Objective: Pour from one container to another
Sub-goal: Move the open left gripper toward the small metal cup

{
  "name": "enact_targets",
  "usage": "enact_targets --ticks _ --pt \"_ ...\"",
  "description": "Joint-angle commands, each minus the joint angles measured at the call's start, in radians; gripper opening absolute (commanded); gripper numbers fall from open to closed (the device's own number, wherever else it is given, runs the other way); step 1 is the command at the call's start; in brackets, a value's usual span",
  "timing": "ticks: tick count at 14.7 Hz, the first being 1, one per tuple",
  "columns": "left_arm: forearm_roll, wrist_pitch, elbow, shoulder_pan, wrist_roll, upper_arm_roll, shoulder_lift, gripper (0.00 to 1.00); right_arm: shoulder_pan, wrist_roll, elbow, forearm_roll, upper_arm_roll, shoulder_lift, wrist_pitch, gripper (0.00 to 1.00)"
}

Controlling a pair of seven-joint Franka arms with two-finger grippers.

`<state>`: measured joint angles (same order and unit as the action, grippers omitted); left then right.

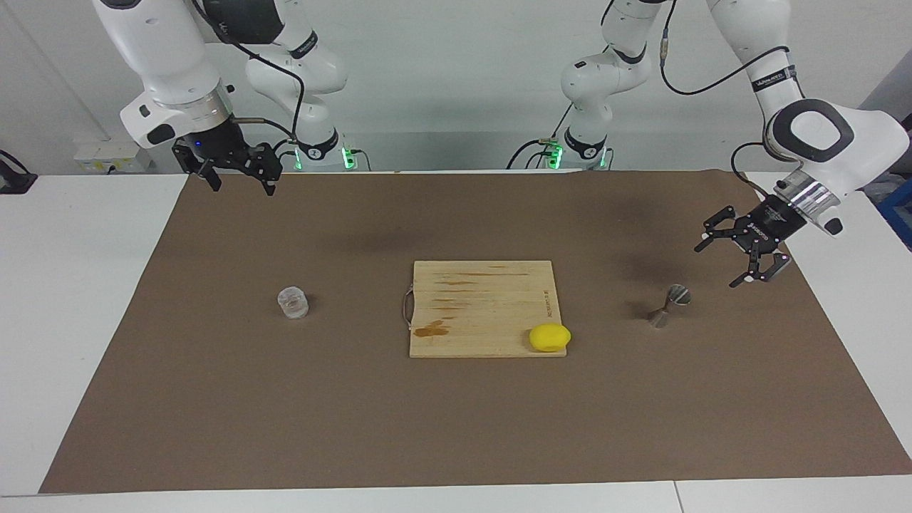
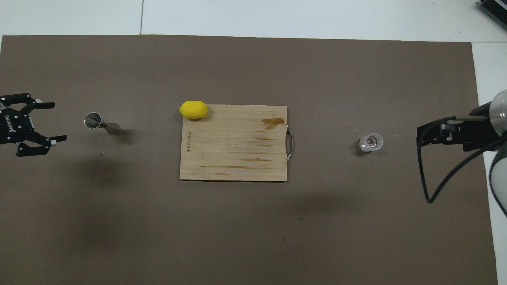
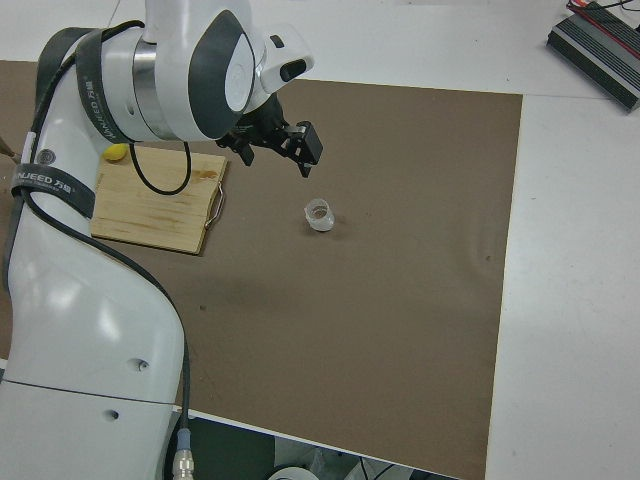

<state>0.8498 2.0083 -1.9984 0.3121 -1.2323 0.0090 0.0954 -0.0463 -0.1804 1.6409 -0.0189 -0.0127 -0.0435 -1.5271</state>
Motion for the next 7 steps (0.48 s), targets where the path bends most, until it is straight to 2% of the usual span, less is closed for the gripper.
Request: enact_targets --ticks 1,7 --pt "0.104 0.062 -0.117 0.013 0.04 -0.011 -0.071 1.0 0.009 0.013 0.01 0.019 0.002 -0.022 0.013 1.0" --pt "0.343 0.151 -0.261 0.016 0.249 -0.008 -0.077 1.0 0.0 0.021 0.007 0.019 0.0 -0.029 0.002 1.0"
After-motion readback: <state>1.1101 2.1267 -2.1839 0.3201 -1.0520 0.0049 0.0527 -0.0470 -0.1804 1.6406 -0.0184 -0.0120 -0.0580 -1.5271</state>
